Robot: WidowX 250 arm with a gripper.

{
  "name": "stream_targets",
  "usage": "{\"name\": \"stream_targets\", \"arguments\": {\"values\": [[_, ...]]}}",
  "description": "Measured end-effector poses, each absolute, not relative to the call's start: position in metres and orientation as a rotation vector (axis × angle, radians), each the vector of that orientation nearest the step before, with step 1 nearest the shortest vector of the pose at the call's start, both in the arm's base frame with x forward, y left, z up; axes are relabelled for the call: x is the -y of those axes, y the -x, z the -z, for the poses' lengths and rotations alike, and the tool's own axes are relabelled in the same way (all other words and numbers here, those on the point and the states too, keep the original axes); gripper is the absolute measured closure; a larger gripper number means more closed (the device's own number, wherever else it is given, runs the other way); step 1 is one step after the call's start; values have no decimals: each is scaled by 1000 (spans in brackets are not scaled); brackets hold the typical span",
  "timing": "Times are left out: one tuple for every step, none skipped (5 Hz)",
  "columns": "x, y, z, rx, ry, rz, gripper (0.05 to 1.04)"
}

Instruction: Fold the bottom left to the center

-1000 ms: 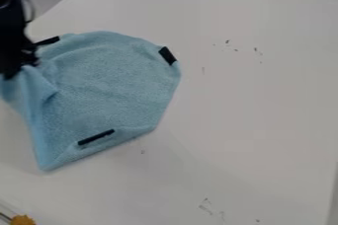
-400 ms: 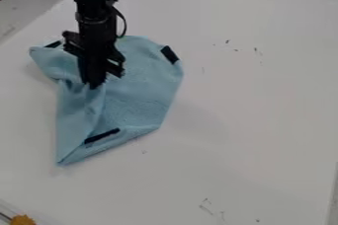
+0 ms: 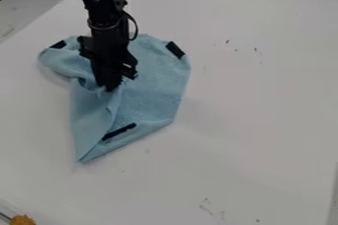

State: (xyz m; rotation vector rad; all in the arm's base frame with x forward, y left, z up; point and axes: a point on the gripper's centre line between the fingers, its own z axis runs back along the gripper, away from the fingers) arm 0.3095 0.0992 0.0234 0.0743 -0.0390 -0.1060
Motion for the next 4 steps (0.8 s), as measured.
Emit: {"name": "stream_targets", "arguments": {"values": [[-87, -313, -25, 55, -72, 138, 557], [-72, -314, -53, 87, -101, 138, 238], [-61, -311, -76, 78, -117, 107, 75], [-53, -313, -82, 78, -112, 106, 76]]}}
